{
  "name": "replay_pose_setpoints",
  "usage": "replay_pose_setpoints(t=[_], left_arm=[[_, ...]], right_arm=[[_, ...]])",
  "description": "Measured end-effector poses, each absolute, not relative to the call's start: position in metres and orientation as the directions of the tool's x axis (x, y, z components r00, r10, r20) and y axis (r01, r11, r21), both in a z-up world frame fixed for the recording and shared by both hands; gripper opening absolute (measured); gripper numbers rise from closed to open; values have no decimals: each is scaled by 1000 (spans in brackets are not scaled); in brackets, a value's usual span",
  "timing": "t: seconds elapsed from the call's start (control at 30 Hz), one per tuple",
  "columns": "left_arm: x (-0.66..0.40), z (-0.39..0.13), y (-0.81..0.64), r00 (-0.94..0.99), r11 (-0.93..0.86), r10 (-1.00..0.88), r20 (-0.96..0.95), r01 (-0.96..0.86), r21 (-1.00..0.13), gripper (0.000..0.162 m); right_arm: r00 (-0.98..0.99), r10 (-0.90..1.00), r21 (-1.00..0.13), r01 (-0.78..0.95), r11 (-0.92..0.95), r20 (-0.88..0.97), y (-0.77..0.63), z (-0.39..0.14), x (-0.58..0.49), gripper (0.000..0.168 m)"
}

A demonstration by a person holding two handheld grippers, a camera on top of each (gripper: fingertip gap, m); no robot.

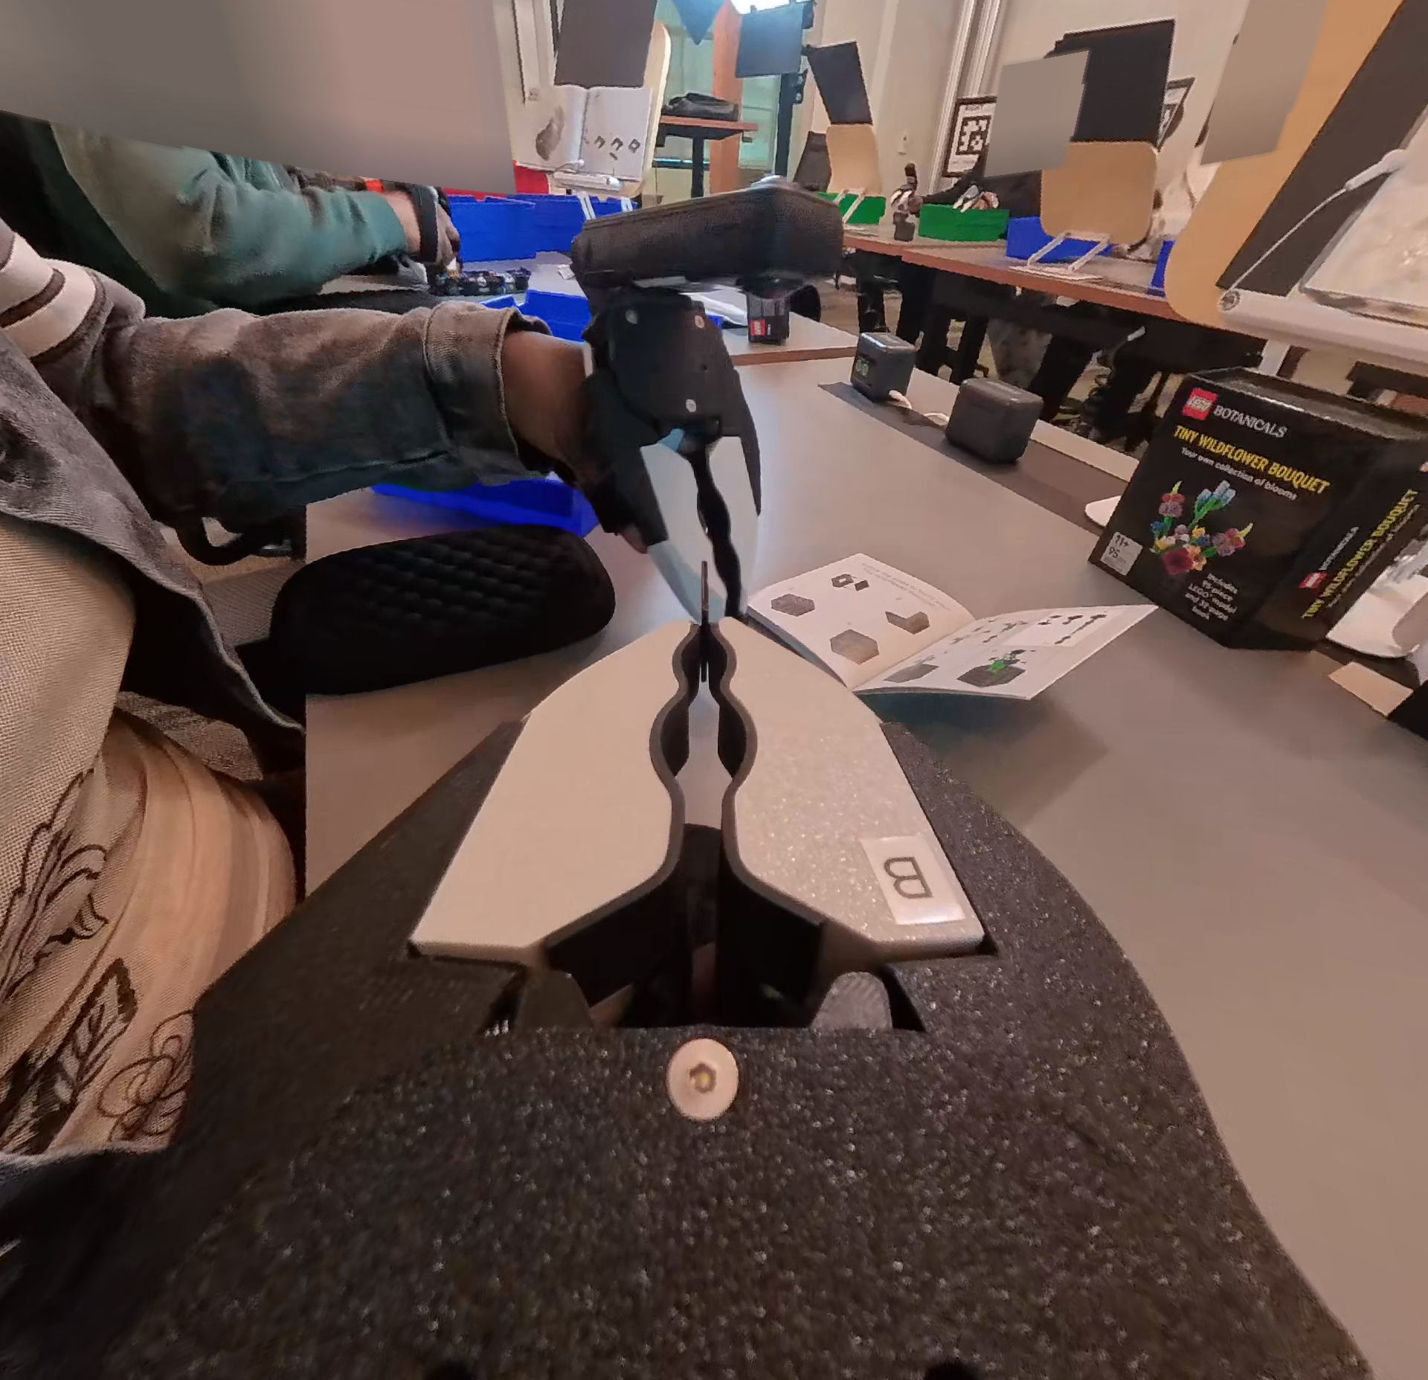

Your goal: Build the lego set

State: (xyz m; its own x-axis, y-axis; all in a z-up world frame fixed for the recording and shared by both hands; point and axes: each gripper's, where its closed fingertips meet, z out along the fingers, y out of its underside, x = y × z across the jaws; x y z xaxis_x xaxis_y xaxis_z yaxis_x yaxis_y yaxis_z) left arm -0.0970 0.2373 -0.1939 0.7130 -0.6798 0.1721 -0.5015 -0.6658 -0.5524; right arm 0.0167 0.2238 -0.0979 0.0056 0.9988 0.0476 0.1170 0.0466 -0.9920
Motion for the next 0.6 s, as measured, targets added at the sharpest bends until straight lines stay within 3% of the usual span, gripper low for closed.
replay_pose_setpoints(t=[0.17, 0.27, 0.33, 0.47, 0.6], left_arm=[[-72, -192, 246, 677, -805, -488, 551, -105, -584, 9], [-57, -179, 249, 626, -779, -480, 614, 18, -627, 9], [-39, -173, 240, 641, -758, -521, 564, -43, -651, 9], [1, -167, 216, 622, -603, -736, 267, -424, -675, 9], [31, -167, 219, 546, -533, -817, 187, -590, -607, 9]], right_arm=[[-1, 999, -993, 108, 47, 47, 220, -102, 17, 1], [9, 998, -993, 103, 62, 64, 221, -98, 23, 1], [42, 996, -990, 122, 75, 80, 228, -95, 35, 1], [118, 984, -978, 176, 109, 131, 240, -92, 66, 1], [161, 974, -972, 201, 126, 159, 240, -89, 92, 1]])
